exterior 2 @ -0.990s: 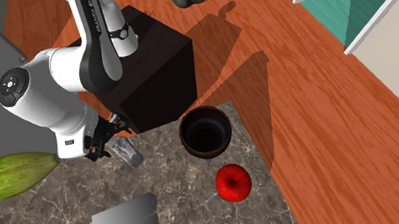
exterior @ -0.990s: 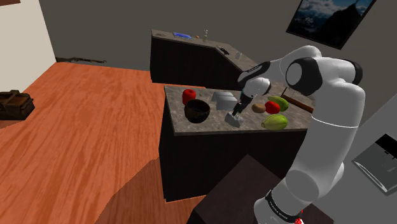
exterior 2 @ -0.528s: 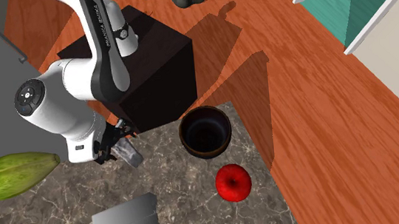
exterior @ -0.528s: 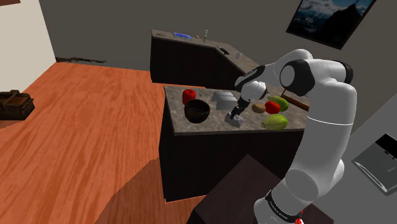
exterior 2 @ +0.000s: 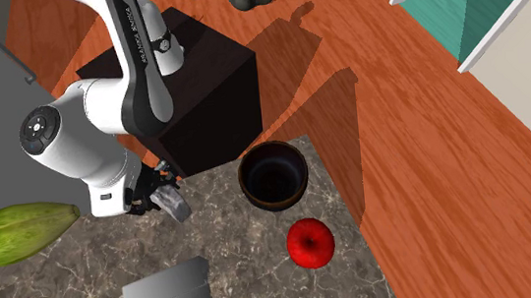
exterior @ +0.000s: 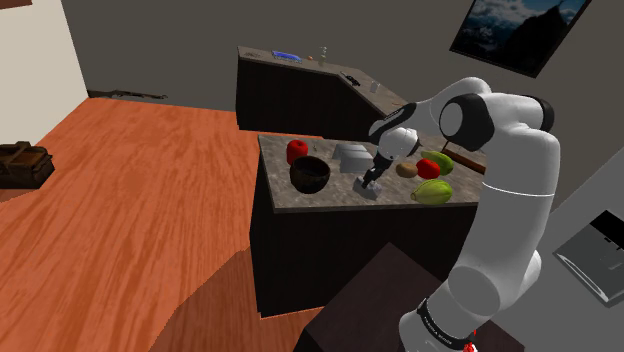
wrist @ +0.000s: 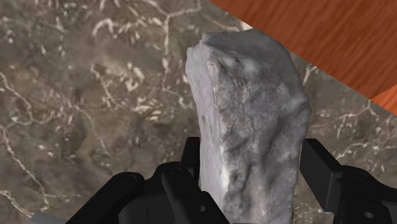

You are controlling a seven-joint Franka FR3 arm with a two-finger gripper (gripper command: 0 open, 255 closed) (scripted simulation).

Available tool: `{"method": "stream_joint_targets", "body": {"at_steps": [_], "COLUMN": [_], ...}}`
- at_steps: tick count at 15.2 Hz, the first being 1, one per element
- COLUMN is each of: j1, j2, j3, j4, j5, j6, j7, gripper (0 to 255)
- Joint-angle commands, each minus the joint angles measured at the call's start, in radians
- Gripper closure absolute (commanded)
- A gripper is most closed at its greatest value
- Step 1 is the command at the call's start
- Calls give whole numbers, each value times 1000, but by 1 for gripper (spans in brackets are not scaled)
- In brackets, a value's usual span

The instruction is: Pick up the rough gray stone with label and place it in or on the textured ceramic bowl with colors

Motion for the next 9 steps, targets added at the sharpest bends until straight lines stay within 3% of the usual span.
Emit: {"method": "stream_joint_targets", "body": {"at_steps": [1, 9], "j1": [0, 3], "j2": [1, -8], "j3": [1, -4], "j4": [-1, -1], "j5": [0, -8], "j6": [-1, -10], "j7": [0, 6], "gripper": [255, 255]}}
